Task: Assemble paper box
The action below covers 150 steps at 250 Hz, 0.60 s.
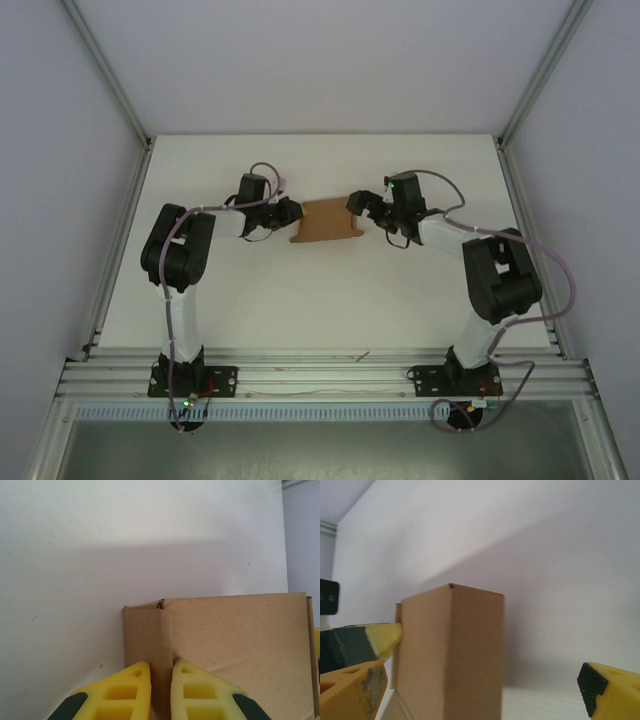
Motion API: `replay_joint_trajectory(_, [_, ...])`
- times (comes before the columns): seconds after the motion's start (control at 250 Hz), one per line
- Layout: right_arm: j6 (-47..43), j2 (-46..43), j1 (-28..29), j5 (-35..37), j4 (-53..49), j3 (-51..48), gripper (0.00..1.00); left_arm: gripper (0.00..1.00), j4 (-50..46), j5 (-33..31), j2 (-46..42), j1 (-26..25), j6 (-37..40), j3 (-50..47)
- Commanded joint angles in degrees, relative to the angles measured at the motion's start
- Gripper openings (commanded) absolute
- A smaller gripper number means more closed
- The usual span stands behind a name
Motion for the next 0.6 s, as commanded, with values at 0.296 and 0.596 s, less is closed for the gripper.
replay_joint_trajectory(0.296, [9.78,10.37,0.03,-15.14,10.16,3.89,0.88,0.14,-4.17,-1.29,0.8,0.17,1.08,-2.16])
replay_joint_trajectory(0.596, [17.3,9.52,0.1,-20.13,19.71,3.66,0.4,0.19,0.23,0.29,-2.54,0.13,2.02,-3.04])
